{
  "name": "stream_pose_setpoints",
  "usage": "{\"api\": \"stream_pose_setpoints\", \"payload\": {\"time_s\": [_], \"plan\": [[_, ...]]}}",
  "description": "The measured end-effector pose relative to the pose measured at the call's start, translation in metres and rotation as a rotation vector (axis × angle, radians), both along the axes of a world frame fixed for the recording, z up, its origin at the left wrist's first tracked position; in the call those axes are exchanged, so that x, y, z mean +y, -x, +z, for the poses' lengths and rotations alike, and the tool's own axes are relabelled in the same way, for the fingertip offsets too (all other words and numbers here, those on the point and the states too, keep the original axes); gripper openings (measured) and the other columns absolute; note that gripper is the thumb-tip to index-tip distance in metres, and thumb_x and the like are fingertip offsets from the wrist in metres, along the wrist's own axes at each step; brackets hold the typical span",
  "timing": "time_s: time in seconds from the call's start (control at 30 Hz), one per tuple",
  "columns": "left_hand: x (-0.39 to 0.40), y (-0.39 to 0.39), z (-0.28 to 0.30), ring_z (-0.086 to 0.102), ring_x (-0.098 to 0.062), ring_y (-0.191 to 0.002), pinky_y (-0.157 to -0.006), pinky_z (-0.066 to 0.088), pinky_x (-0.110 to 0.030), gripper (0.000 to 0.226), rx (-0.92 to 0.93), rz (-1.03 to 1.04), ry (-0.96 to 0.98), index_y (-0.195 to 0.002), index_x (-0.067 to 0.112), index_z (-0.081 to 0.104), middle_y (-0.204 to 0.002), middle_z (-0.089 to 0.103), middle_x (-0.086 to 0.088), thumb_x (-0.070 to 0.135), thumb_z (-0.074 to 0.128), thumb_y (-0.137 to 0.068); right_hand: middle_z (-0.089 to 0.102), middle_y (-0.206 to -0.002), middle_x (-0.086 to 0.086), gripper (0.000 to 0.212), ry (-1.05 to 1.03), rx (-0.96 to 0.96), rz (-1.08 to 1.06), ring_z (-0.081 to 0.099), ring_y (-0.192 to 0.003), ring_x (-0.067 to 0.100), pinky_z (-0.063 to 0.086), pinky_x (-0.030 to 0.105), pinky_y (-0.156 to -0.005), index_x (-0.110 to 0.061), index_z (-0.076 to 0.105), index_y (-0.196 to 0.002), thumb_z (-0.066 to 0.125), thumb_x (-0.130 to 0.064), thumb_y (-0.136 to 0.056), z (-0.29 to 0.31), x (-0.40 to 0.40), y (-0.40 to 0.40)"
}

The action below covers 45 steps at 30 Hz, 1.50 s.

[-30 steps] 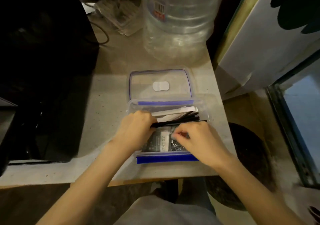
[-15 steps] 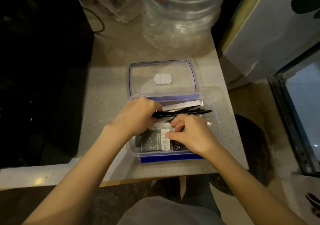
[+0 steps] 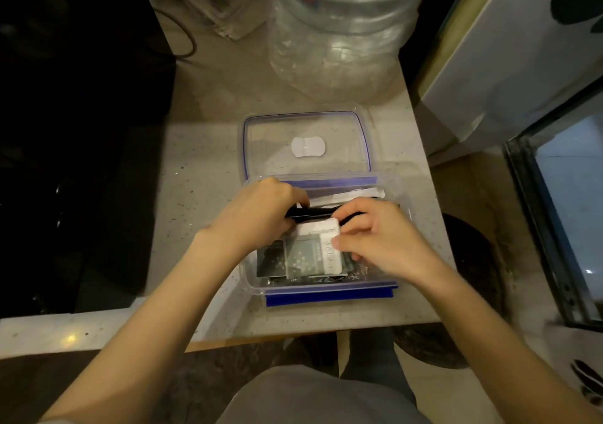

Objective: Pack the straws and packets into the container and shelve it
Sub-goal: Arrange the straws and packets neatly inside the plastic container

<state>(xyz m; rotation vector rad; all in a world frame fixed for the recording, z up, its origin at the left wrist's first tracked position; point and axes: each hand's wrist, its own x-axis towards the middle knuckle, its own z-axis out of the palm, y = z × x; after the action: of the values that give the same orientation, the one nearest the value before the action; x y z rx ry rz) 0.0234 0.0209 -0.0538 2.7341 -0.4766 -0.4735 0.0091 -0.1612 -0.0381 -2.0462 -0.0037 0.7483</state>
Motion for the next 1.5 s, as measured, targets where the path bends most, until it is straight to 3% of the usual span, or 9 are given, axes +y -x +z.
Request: {"api": "stream_pose_setpoints", "payload": {"time_s": [0.17,0.4,0.67,0.8,0.9,1.0,1.1,1.37,1.5], "plan": [[0.001,0.01,0.007,0.062,-0.027,-0.102,-0.089,0.052,-0.041,0.039,-0.085,0.011,0.099,-0.116,0.015,0.06,-0.115,0.064,-0.008,0.01,0.069,-0.078,0.07,-0.085,0.0,0.028,0.128,-0.118,0.021,0.064,-0.064,-0.002,0.048,0.011,-0.053,-0.013,0.064,-0.104,0.07,-0.002,-0.079,0.02,-0.026,-0.007],[-0.003,0.043,0.014,0.066,-0.024,-0.084,-0.065,0.059,-0.039,0.012,-0.137,-0.009,-0.077,-0.092,0.019,0.072,-0.095,0.067,-0.002,0.019,0.066,-0.082,0.071,-0.094,0.006,0.031,0.309,-0.194,0.083,0.065,-0.083,0.013,0.045,0.011,-0.065,-0.016,0.064,-0.109,0.067,-0.003,-0.081,0.026,-0.04,-0.011],[-0.018,0.042,0.009,0.06,-0.022,-0.103,-0.082,0.054,-0.032,0.027,-0.046,0.004,-0.391,-0.116,0.015,0.059,-0.116,0.061,-0.004,0.017,0.057,-0.089,0.07,-0.094,0.01,0.028,0.439,-0.203,0.202,0.052,-0.055,0.005,0.042,0.017,-0.05,-0.012,0.062,-0.111,0.058,0.001,-0.086,0.012,-0.033,-0.01],[-0.021,0.044,0.009,0.061,-0.024,-0.101,-0.08,0.053,-0.033,0.028,-0.02,0.014,-0.455,-0.115,0.013,0.059,-0.115,0.059,-0.006,0.015,0.058,-0.087,0.066,-0.078,0.017,0.012,0.535,-0.256,0.264,0.063,-0.063,0.028,0.055,0.042,-0.06,0.0,0.064,-0.092,0.056,0.001,-0.083,0.01,-0.025,-0.008],[-0.022,0.045,0.008,0.062,-0.024,-0.099,-0.079,0.054,-0.033,0.028,-0.006,0.019,-0.467,-0.114,0.013,0.057,-0.114,0.059,-0.006,0.019,0.061,-0.086,0.057,-0.071,0.009,0.013,0.631,-0.323,0.301,0.06,-0.065,0.026,0.044,0.032,-0.051,-0.007,0.055,-0.072,0.058,-0.005,-0.084,0.007,-0.02,-0.003],[-0.021,0.045,0.008,0.063,-0.024,-0.097,-0.076,0.053,-0.031,0.028,-0.002,0.028,-0.452,-0.111,0.013,0.057,-0.111,0.06,-0.006,0.02,0.063,-0.085,0.053,-0.076,0.007,0.002,0.682,-0.403,0.268,0.057,-0.067,0.022,0.039,0.027,-0.052,-0.007,0.057,-0.089,0.057,-0.006,-0.087,0.009,-0.018,0.004],[-0.02,0.045,0.007,0.062,-0.024,-0.098,-0.075,0.052,-0.031,0.031,-0.003,0.036,-0.432,-0.113,0.013,0.056,-0.114,0.059,-0.006,0.022,0.064,-0.084,0.062,-0.095,0.011,0.022,0.688,-0.472,0.219,0.062,-0.08,0.024,0.039,0.026,-0.059,-0.005,0.054,-0.11,0.058,-0.011,-0.089,0.009,-0.017,0.012],[-0.021,0.045,0.003,0.056,-0.022,-0.107,-0.084,0.053,-0.032,0.038,-0.023,0.023,-0.406,-0.12,0.013,0.054,-0.121,0.051,-0.006,0.018,0.063,-0.084,0.039,-0.058,-0.003,0.042,0.754,-0.324,0.271,0.047,-0.059,0.015,0.035,0.025,-0.05,-0.018,0.036,-0.06,0.066,-0.035,-0.085,0.008,-0.006,0.014],[-0.02,0.04,0.005,0.059,-0.023,-0.105,-0.088,0.055,-0.034,0.034,0.036,0.022,-0.364,-0.118,0.011,0.057,-0.119,0.054,-0.008,0.018,0.063,-0.086,0.047,-0.067,0.0,0.029,0.79,-0.356,0.273,0.052,-0.069,0.02,0.037,0.03,-0.058,-0.015,0.046,-0.069,0.067,-0.028,-0.085,0.008,-0.002,0.012]]}}
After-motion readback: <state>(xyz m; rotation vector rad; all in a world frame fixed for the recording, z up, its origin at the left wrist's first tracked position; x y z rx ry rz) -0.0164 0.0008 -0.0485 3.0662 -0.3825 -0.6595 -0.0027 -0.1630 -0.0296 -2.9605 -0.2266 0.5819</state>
